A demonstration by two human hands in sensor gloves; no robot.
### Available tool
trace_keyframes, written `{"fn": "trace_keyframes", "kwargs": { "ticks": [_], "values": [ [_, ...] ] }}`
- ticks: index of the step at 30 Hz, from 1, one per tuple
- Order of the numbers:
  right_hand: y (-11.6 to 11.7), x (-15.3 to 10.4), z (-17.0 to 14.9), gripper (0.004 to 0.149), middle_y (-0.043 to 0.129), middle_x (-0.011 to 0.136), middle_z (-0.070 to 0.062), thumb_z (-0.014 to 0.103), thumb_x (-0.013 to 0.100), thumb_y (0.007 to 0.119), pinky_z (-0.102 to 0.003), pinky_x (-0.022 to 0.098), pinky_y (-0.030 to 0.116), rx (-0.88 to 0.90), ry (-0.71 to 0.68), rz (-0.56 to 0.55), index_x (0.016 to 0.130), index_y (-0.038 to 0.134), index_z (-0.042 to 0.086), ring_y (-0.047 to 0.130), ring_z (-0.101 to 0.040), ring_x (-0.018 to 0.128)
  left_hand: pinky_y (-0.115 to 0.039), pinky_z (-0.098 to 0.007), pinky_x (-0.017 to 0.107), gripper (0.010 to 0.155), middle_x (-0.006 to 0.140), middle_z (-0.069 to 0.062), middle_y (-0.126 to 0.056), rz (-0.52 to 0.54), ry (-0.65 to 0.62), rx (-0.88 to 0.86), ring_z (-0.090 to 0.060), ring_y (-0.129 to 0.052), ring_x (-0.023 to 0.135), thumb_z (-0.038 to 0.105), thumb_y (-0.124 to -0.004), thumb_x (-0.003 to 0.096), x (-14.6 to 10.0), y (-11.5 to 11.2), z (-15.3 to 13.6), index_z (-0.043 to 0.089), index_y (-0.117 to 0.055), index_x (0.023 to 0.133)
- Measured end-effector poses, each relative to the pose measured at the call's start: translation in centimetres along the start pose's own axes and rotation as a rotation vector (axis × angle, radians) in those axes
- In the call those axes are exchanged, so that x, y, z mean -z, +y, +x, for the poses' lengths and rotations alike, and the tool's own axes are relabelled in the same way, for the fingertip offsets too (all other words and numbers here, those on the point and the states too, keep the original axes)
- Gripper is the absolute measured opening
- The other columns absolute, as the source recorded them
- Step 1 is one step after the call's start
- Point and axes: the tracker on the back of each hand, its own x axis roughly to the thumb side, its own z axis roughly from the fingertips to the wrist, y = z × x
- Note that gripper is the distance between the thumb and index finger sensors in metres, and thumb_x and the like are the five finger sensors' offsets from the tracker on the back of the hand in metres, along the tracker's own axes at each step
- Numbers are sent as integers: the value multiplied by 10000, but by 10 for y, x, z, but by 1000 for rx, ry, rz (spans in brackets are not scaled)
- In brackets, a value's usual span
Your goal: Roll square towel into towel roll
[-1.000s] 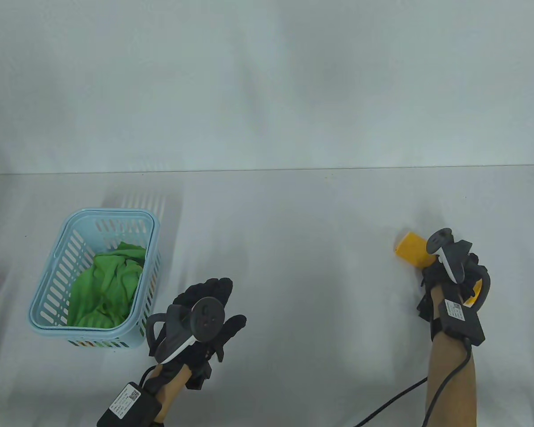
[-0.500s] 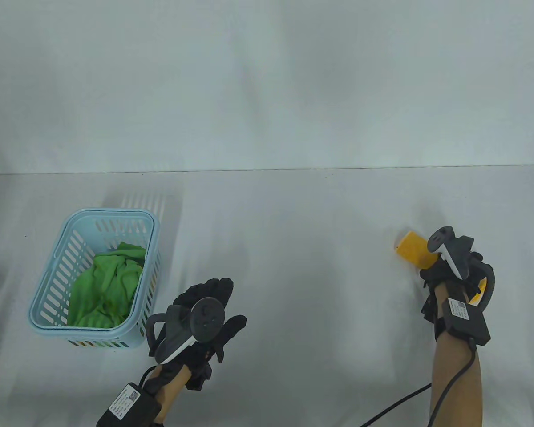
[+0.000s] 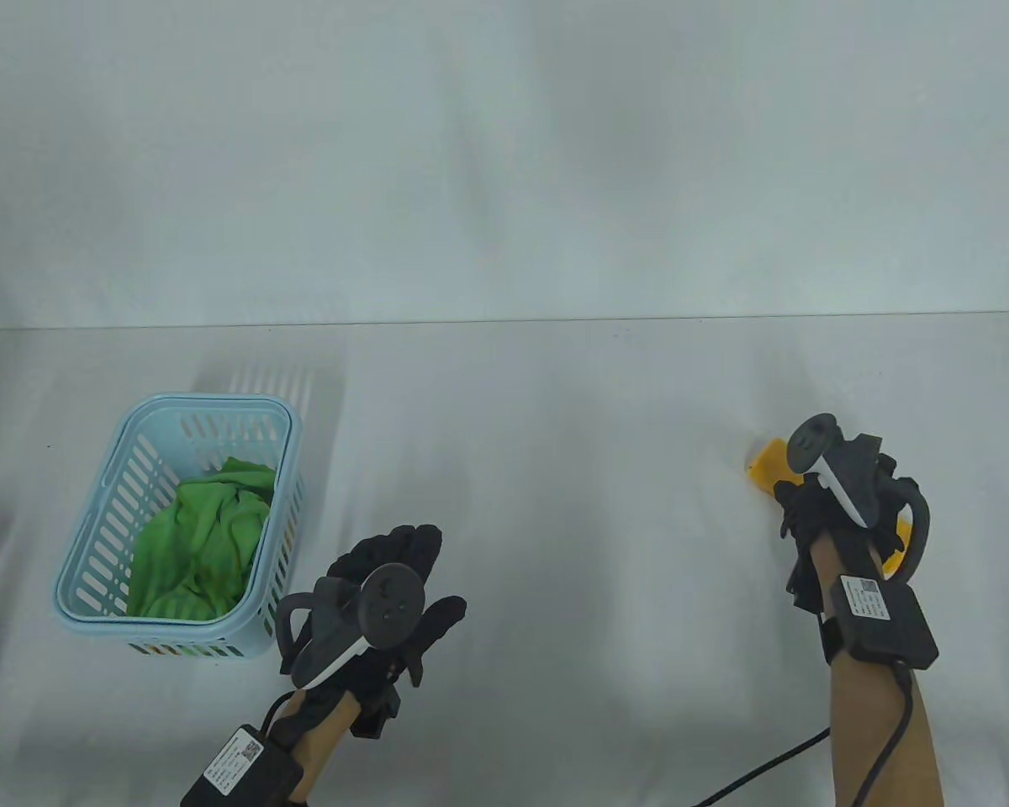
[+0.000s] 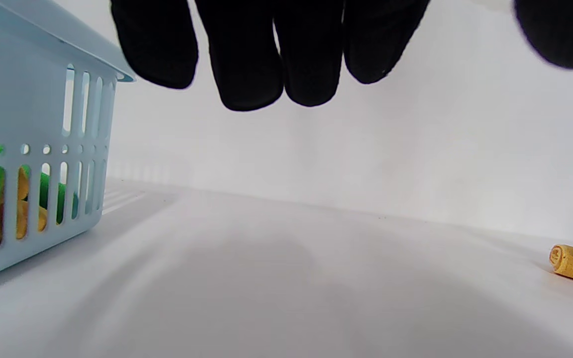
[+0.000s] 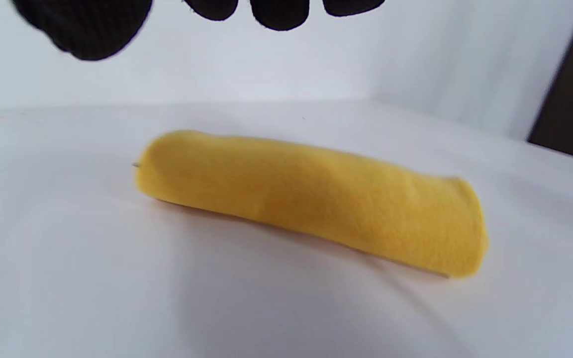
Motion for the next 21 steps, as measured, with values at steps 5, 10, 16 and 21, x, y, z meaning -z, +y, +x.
{"fn": "trace_keyframes", "kwargs": {
  "ticks": [5,10,16,21],
  "values": [
    [-25,-37,31,772,426,1110,83,596,317,706,-647,757,369,-19,-127,-67,995,385,410,414,-326,1080,-629,-577,733,854,1120,22,-644,11,4,-3,-317,-737,1016,687,-718,310,-1,3,-2,341,-546,1071],
    [-45,-79,63,777,419,1110,85,597,316,706,-645,756,374,-17,-275,-125,994,374,414,414,-324,1080,-627,-578,734,855,1124,20,-639,29,4,-7,-319,-732,1019,687,-717,310,-2,7,-2,340,-544,1072],
    [-51,-130,98,780,419,1110,85,602,316,705,-642,754,387,51,-453,-152,995,371,415,422,-326,1077,-624,-579,734,856,1125,21,-636,47,2,-8,-319,-729,1021,688,-716,310,-3,8,-3,341,-542,1073],
    [-37,-167,122,782,413,1112,87,611,317,699,-639,753,392,123,-576,-143,995,363,419,421,-326,1077,-621,-580,736,854,1126,24,-634,57,9,-9,-319,-725,1024,688,-717,311,-4,9,-4,341,-543,1072]
  ]
}}
